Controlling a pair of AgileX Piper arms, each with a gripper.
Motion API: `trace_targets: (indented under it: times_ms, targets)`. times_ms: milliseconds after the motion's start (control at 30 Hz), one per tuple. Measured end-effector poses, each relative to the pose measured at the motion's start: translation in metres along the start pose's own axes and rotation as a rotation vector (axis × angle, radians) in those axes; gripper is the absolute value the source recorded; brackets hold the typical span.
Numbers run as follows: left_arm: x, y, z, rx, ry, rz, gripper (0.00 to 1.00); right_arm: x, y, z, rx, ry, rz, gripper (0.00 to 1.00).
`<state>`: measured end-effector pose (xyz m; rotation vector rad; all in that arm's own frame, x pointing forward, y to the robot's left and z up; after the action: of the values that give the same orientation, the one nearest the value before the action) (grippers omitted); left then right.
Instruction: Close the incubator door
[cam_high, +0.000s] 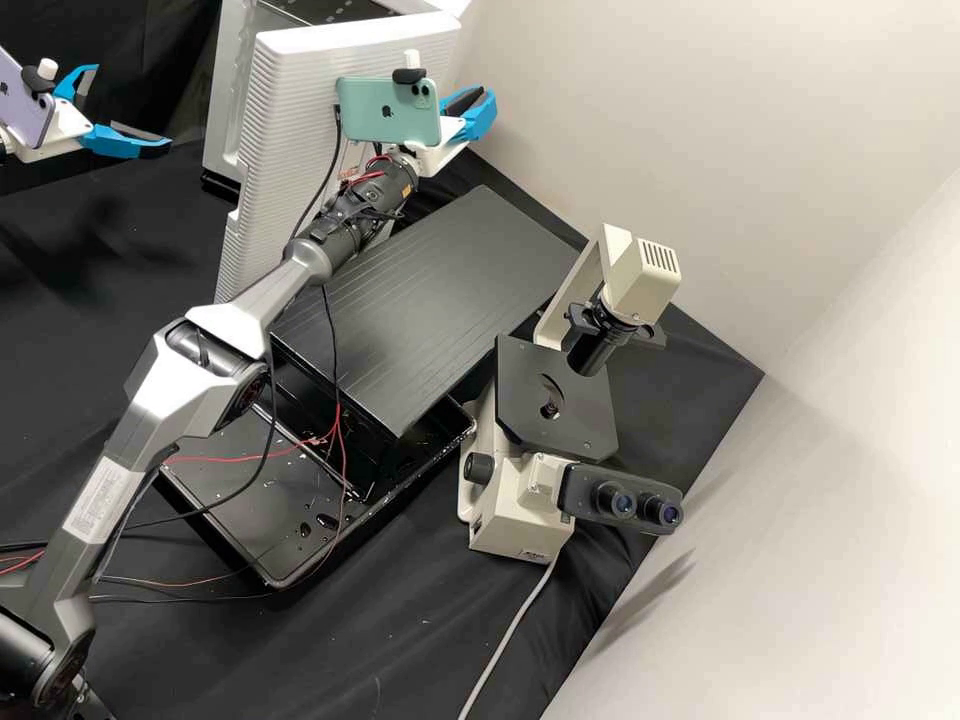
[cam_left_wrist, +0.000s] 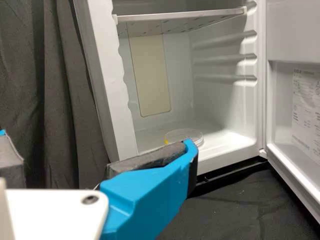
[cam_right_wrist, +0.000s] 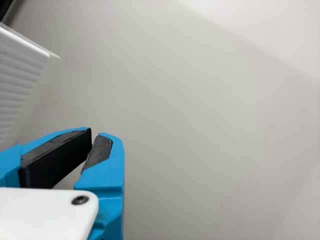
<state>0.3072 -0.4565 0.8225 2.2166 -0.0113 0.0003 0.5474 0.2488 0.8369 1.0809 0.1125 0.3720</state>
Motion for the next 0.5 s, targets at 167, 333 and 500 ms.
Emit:
trace_targets:
  times_ms: [167,333,500]
  targets:
    - [0.0,0.0,0.0,0.0,0.0,0.0,1.0,0.004,0.001,-0.009,-0.006,-0.003,0.003,0.0]
    - [0.0,0.0,0.0,0.0,0.0,0.0,1.0,0.007,0.0,-0.016,0.028,-0.02,-0.019,0.0]
    - [0.0,0.0,0.0,0.0,0.0,0.0,1.0,0.006,0.003,-0.027,-0.018,-0.013,-0.026,0.0]
